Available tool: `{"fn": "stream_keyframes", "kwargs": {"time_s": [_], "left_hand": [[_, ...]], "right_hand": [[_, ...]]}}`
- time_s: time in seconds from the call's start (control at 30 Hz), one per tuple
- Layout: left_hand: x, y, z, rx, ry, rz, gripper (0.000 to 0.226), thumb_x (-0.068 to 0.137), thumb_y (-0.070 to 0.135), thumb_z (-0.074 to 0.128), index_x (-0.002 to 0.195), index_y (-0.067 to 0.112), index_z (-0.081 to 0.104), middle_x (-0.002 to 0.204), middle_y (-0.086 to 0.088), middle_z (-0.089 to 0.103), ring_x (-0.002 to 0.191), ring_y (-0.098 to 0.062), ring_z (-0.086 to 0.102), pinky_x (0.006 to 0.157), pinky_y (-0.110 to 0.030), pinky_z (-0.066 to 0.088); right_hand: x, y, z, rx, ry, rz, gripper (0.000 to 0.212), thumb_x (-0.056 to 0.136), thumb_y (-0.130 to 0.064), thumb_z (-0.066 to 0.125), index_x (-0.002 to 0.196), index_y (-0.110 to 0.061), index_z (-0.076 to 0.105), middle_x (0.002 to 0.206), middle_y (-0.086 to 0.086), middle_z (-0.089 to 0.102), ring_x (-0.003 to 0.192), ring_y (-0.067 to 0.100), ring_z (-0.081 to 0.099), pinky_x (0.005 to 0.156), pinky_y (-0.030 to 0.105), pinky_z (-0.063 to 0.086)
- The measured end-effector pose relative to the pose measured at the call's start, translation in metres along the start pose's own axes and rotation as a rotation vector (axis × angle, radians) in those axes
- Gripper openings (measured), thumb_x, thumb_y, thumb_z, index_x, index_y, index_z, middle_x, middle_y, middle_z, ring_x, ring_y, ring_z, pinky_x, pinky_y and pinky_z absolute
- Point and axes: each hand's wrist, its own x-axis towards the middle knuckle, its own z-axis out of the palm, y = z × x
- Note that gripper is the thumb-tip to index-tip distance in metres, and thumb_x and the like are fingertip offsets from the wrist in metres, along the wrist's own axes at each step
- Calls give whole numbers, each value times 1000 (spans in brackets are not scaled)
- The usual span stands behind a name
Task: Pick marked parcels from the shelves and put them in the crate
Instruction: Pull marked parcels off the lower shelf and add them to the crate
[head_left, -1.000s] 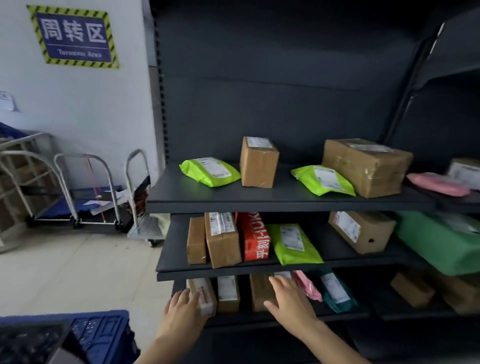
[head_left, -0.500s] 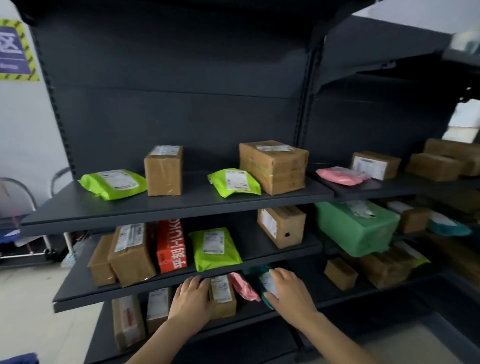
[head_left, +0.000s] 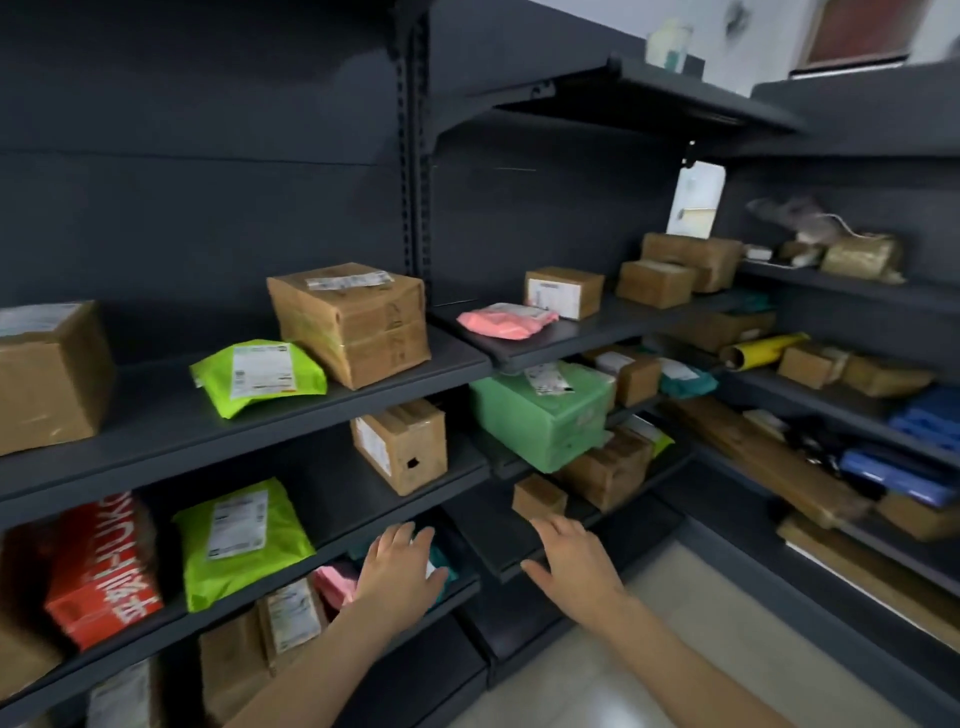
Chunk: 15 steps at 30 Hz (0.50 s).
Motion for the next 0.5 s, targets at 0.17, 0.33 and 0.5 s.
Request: {"fn": "stream_keyframes", "kwargs": {"time_s": [0.17,0.33,0.5], "left_hand": [[50,43,10,-10,-37,141,62,96,44,38,149,18,19,157,-7,18,145,-24,13,118,-35,11],[111,80,13,-14,-44,263,61,97,44,38,149,17,20,157,-6,17,146,-22,12,118,-35,12],[164,115,16,-22,-30,404,57,96,42,39,146,17,27,151,-5,29,141,-23,21,117,-32,16]], "right_hand": [[12,46,-3,-9,13,132,56,94,-43,43,141,-16,31,143,3,39,130,21,37,105,33,33],[36,92,-11,11,8,261,57,94,-42,43,144,-17,29,144,3,37,131,21,35,107,34,32],[61,133,-22,19,48,361,54,95,-41,43,142,-18,31,143,1,38,130,21,36,106,32,31]]}}
